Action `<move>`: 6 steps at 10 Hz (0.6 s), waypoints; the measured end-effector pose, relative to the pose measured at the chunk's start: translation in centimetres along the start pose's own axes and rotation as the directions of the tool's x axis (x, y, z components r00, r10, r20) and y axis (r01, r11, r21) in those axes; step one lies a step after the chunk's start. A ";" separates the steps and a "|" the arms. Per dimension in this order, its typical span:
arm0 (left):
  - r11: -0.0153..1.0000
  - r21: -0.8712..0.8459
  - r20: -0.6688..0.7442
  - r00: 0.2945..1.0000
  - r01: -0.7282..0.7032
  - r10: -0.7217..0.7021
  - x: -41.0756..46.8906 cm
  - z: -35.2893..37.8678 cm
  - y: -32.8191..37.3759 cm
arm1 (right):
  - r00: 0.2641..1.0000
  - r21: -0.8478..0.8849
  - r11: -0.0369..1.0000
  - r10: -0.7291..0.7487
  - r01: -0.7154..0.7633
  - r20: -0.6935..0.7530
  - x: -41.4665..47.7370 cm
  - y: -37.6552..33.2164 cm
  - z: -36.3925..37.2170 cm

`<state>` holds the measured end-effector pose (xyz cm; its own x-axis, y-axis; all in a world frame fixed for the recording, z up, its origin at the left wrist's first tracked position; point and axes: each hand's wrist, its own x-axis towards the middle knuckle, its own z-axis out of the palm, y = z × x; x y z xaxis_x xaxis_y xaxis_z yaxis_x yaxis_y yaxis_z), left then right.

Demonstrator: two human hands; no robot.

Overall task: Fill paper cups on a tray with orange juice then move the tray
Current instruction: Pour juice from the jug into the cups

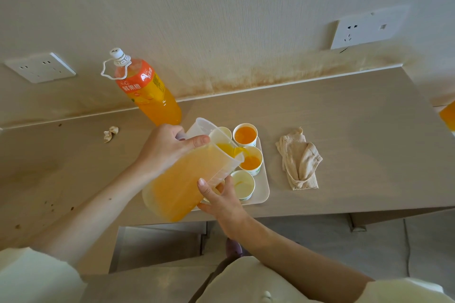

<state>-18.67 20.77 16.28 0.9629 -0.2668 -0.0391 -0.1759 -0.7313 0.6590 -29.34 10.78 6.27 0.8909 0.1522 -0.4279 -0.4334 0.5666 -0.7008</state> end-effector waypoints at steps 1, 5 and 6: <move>1.000 0.003 -0.001 1.000 -0.006 0.006 0.0 0.0 0.0 | 1.000 0.007 1.000 0.008 -0.008 -0.002 0.0 0.1 -0.1; 1.000 -0.001 0.002 1.000 0.011 -0.011 0.0 0.2 0.2 | 1.000 0.031 1.000 -0.006 0.006 0.015 -0.1 -0.2 -0.2; 1.000 0.001 -0.003 1.000 0.004 -0.004 -0.1 0.2 0.3 | 1.000 0.026 1.000 -0.010 0.009 0.018 -0.1 -0.2 -0.2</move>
<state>-18.87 20.51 16.35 0.9643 -0.2619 -0.0397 -0.1721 -0.7332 0.6579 -29.38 10.48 6.26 0.8974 0.1608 -0.4108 -0.4212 0.5891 -0.6896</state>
